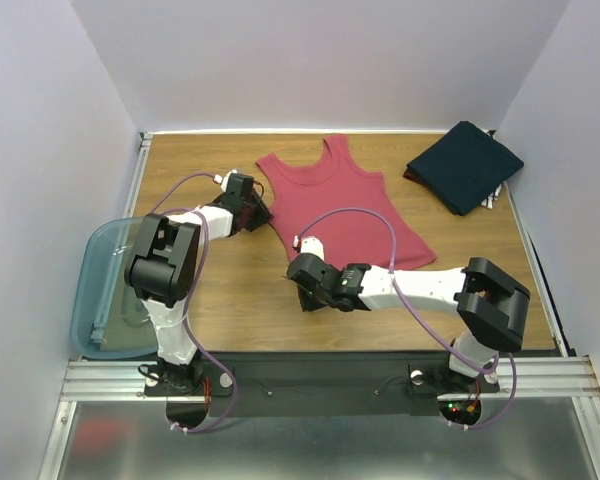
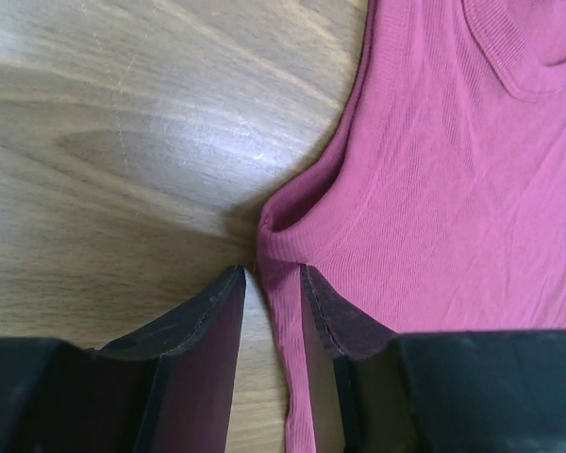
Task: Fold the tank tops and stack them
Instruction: Fold the tank top
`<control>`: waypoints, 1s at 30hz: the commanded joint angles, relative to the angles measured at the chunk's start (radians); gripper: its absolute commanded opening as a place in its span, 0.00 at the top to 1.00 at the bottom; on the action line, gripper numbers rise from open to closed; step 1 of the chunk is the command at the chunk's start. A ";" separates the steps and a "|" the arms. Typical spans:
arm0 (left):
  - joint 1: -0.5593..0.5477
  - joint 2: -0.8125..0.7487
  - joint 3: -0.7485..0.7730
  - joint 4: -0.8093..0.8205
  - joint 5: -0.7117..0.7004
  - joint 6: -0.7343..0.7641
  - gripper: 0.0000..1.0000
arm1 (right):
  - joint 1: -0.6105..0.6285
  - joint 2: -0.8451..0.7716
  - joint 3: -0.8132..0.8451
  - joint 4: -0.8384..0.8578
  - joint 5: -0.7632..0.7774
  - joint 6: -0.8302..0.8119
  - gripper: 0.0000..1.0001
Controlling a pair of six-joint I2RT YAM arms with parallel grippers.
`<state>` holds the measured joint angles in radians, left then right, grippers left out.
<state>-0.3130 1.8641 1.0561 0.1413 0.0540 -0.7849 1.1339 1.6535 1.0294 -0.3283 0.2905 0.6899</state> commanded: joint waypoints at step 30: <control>0.060 -0.039 0.286 -0.358 -0.367 0.133 1.00 | 0.023 0.091 0.173 0.170 -0.370 0.085 1.00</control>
<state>-0.2680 1.8870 1.2510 -0.2039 -0.3126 -0.6945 1.1419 1.7439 1.1522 -0.2047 -0.0437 0.7494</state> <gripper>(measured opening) 0.026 0.028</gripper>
